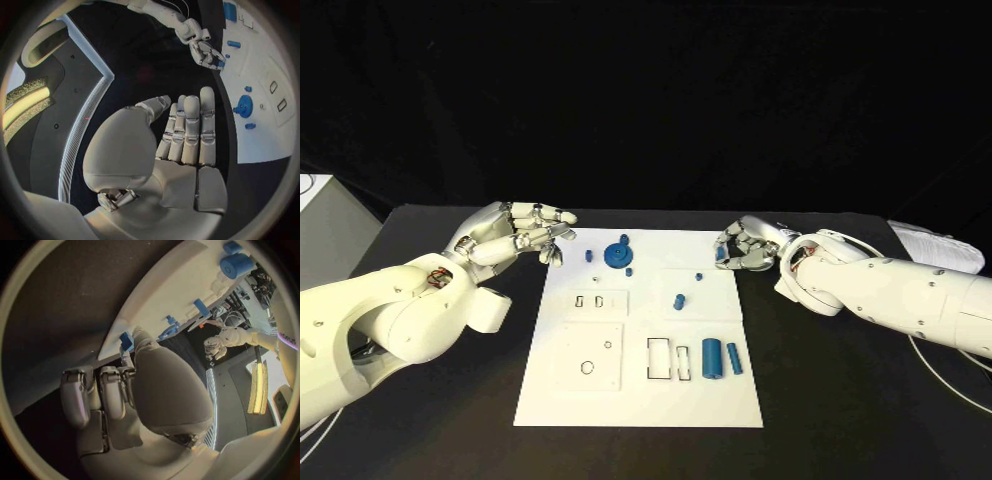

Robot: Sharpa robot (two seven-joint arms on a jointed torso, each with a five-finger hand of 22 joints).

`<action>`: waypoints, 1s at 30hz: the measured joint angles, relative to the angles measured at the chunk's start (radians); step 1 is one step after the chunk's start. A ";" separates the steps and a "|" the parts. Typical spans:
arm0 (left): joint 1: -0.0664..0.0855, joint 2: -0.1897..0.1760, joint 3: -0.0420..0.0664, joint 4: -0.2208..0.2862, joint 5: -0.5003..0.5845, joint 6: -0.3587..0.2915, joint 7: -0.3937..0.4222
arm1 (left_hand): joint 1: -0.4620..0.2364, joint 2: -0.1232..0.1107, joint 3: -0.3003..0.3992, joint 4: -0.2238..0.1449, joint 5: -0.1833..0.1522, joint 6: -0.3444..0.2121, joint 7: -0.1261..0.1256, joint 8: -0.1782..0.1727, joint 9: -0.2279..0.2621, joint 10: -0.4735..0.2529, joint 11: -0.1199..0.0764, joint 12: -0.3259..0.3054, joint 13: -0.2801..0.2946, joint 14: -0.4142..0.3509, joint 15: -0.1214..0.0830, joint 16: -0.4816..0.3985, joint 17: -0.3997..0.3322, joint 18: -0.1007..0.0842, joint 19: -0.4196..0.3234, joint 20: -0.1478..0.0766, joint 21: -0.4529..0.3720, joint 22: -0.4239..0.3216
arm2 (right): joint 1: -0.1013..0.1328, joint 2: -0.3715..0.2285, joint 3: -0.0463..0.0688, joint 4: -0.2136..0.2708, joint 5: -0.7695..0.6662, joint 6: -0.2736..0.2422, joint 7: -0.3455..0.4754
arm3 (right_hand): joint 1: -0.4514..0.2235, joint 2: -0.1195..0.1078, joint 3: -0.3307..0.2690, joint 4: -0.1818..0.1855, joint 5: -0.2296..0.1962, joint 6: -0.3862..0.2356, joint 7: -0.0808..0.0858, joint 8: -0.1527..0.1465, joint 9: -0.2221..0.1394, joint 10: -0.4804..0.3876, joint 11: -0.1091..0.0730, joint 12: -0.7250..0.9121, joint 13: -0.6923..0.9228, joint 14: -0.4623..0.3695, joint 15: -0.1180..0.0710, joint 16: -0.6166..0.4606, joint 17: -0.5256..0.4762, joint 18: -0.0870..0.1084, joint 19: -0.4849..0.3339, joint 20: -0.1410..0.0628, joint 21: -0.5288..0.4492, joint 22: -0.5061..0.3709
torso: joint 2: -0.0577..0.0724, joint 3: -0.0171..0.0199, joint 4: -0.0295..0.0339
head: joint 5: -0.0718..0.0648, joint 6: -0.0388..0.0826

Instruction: Assemble the parts on the task board

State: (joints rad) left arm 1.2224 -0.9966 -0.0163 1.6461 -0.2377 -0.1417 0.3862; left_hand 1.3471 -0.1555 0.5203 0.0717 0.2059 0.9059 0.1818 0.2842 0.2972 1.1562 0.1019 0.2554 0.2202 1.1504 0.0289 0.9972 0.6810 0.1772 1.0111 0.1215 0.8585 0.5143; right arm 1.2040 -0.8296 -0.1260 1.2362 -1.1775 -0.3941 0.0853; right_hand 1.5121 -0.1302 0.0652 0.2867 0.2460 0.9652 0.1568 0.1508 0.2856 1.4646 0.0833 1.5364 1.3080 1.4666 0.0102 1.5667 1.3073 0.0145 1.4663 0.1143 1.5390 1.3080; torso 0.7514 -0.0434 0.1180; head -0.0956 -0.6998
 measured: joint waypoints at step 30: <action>0.000 -0.001 0.000 -0.002 -0.002 0.001 -0.001 | 0.000 0.000 0.000 0.000 0.000 -0.004 0.004 0.000 0.001 -0.004 0.004 0.000 0.001 0.000 0.000 0.000 -0.001 0.000 0.000 0.000 0.000 0.000 | -0.003 0.007 0.000 -0.014 0.012 -0.030 0.010 | 0.008 0.044 0.178 -0.026 -0.071 0.058 -0.026 0.051 -0.005 0.000 -0.036 0.016 0.000 -0.001 -0.033 0.000 0.001 0.000 -0.001 -0.031 0.008 0.000 | -0.001 0.0000 -0.0011 | 0.002 -0.001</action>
State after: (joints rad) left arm 1.2224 -0.9981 -0.0164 1.6438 -0.2392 -0.1406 0.3856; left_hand 1.3471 -0.1555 0.5203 0.0718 0.2060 0.9023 0.1854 0.2842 0.2984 1.1527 0.1055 0.2554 0.2210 1.1505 0.0290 0.9972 0.6795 0.1772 1.0112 0.1216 0.8585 0.5145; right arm 1.2014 -0.8230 -0.1261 1.2221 -1.1653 -0.4244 0.0957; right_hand 1.5196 -0.0857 0.2433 0.2607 0.1754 1.0229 0.1308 0.2018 0.2809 1.4645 0.0471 1.5520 1.3075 1.4655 -0.0230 1.5667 1.3079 0.0145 1.4652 0.0832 1.5470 1.3076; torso 0.7508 -0.0434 0.1170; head -0.0939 -0.7010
